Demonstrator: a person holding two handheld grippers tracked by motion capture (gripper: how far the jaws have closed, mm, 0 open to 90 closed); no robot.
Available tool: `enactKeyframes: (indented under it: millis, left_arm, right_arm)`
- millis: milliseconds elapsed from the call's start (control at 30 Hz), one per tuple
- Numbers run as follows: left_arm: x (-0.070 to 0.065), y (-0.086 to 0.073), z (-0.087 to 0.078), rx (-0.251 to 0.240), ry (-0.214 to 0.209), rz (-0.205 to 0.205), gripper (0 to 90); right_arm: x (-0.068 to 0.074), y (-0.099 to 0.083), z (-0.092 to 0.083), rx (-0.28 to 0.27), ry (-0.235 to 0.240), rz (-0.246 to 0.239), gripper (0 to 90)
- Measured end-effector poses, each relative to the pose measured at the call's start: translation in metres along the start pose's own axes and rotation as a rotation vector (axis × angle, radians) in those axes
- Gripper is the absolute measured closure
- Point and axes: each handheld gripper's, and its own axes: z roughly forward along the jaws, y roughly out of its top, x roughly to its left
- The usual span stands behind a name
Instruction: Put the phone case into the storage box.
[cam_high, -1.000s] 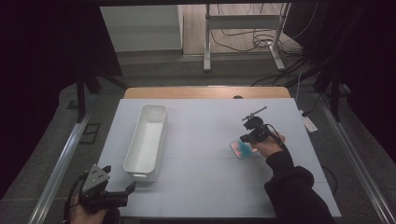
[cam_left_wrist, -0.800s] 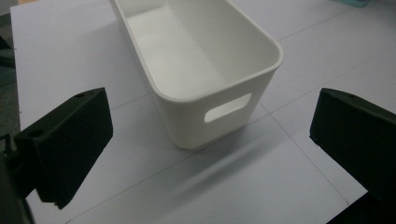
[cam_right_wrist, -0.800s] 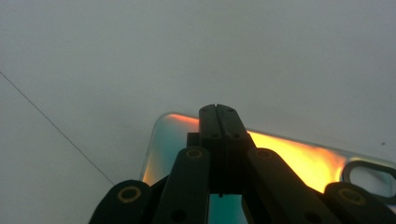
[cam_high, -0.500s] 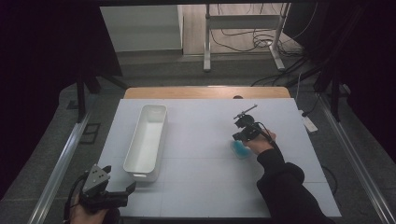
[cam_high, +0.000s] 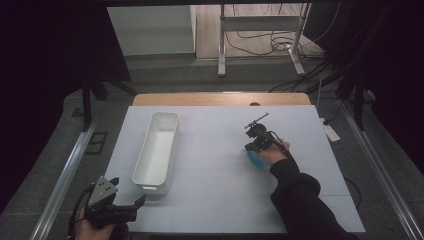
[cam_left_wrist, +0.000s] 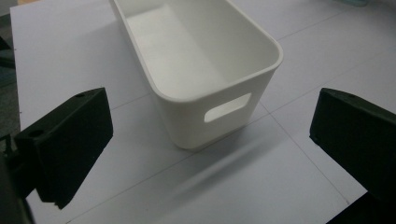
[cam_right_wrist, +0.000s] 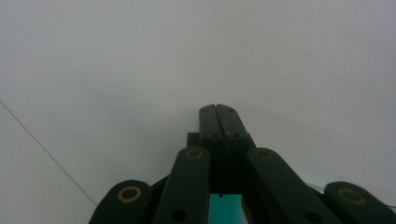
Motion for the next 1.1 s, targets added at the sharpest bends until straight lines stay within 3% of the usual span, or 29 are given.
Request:
enactKeyframes:
  millis: [333,1100]
  left_arm:
    - [0.0,0.0,0.0,0.001,0.002,0.003,0.2]
    - [-0.001,0.0,0.001,0.007,0.005,0.013,0.4]
  right_arm:
    - [0.005,-0.007,0.001,0.018,0.007,-0.014,89.0]
    - [0.01,-0.034,-0.015,0.043,0.019,-0.014,89.1]
